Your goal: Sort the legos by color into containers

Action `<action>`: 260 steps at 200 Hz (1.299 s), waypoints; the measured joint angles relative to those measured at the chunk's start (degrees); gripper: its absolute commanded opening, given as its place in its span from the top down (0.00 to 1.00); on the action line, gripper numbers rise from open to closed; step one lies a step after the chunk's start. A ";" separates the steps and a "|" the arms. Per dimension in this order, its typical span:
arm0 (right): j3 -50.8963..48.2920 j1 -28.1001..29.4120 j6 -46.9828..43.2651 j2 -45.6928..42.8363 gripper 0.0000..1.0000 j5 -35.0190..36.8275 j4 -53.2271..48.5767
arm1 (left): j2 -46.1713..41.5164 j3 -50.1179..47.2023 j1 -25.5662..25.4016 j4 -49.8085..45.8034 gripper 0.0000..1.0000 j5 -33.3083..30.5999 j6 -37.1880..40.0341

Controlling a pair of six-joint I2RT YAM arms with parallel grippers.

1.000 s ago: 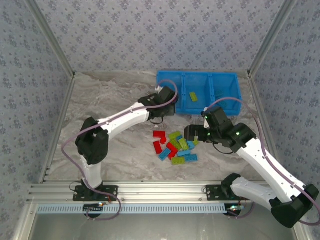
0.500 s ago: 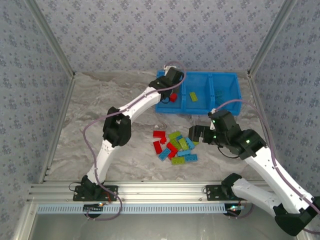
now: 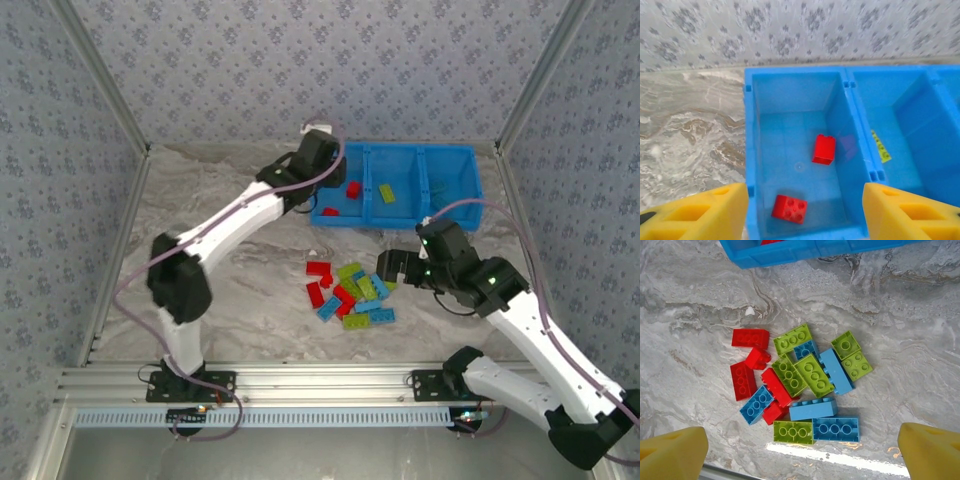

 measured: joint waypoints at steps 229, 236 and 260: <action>-6.84 -9.18 8.44 41.13 0.37 -2.97 23.71 | -64.54 -52.11 -15.67 -16.44 0.22 11.52 39.98; -6.80 -8.83 9.44 41.68 0.39 -2.12 23.56 | -64.94 -52.70 -15.67 -15.85 0.22 11.10 40.26; -6.86 -8.20 12.07 41.62 0.57 -0.07 23.39 | -66.86 -54.90 -15.67 -13.84 0.22 10.01 40.85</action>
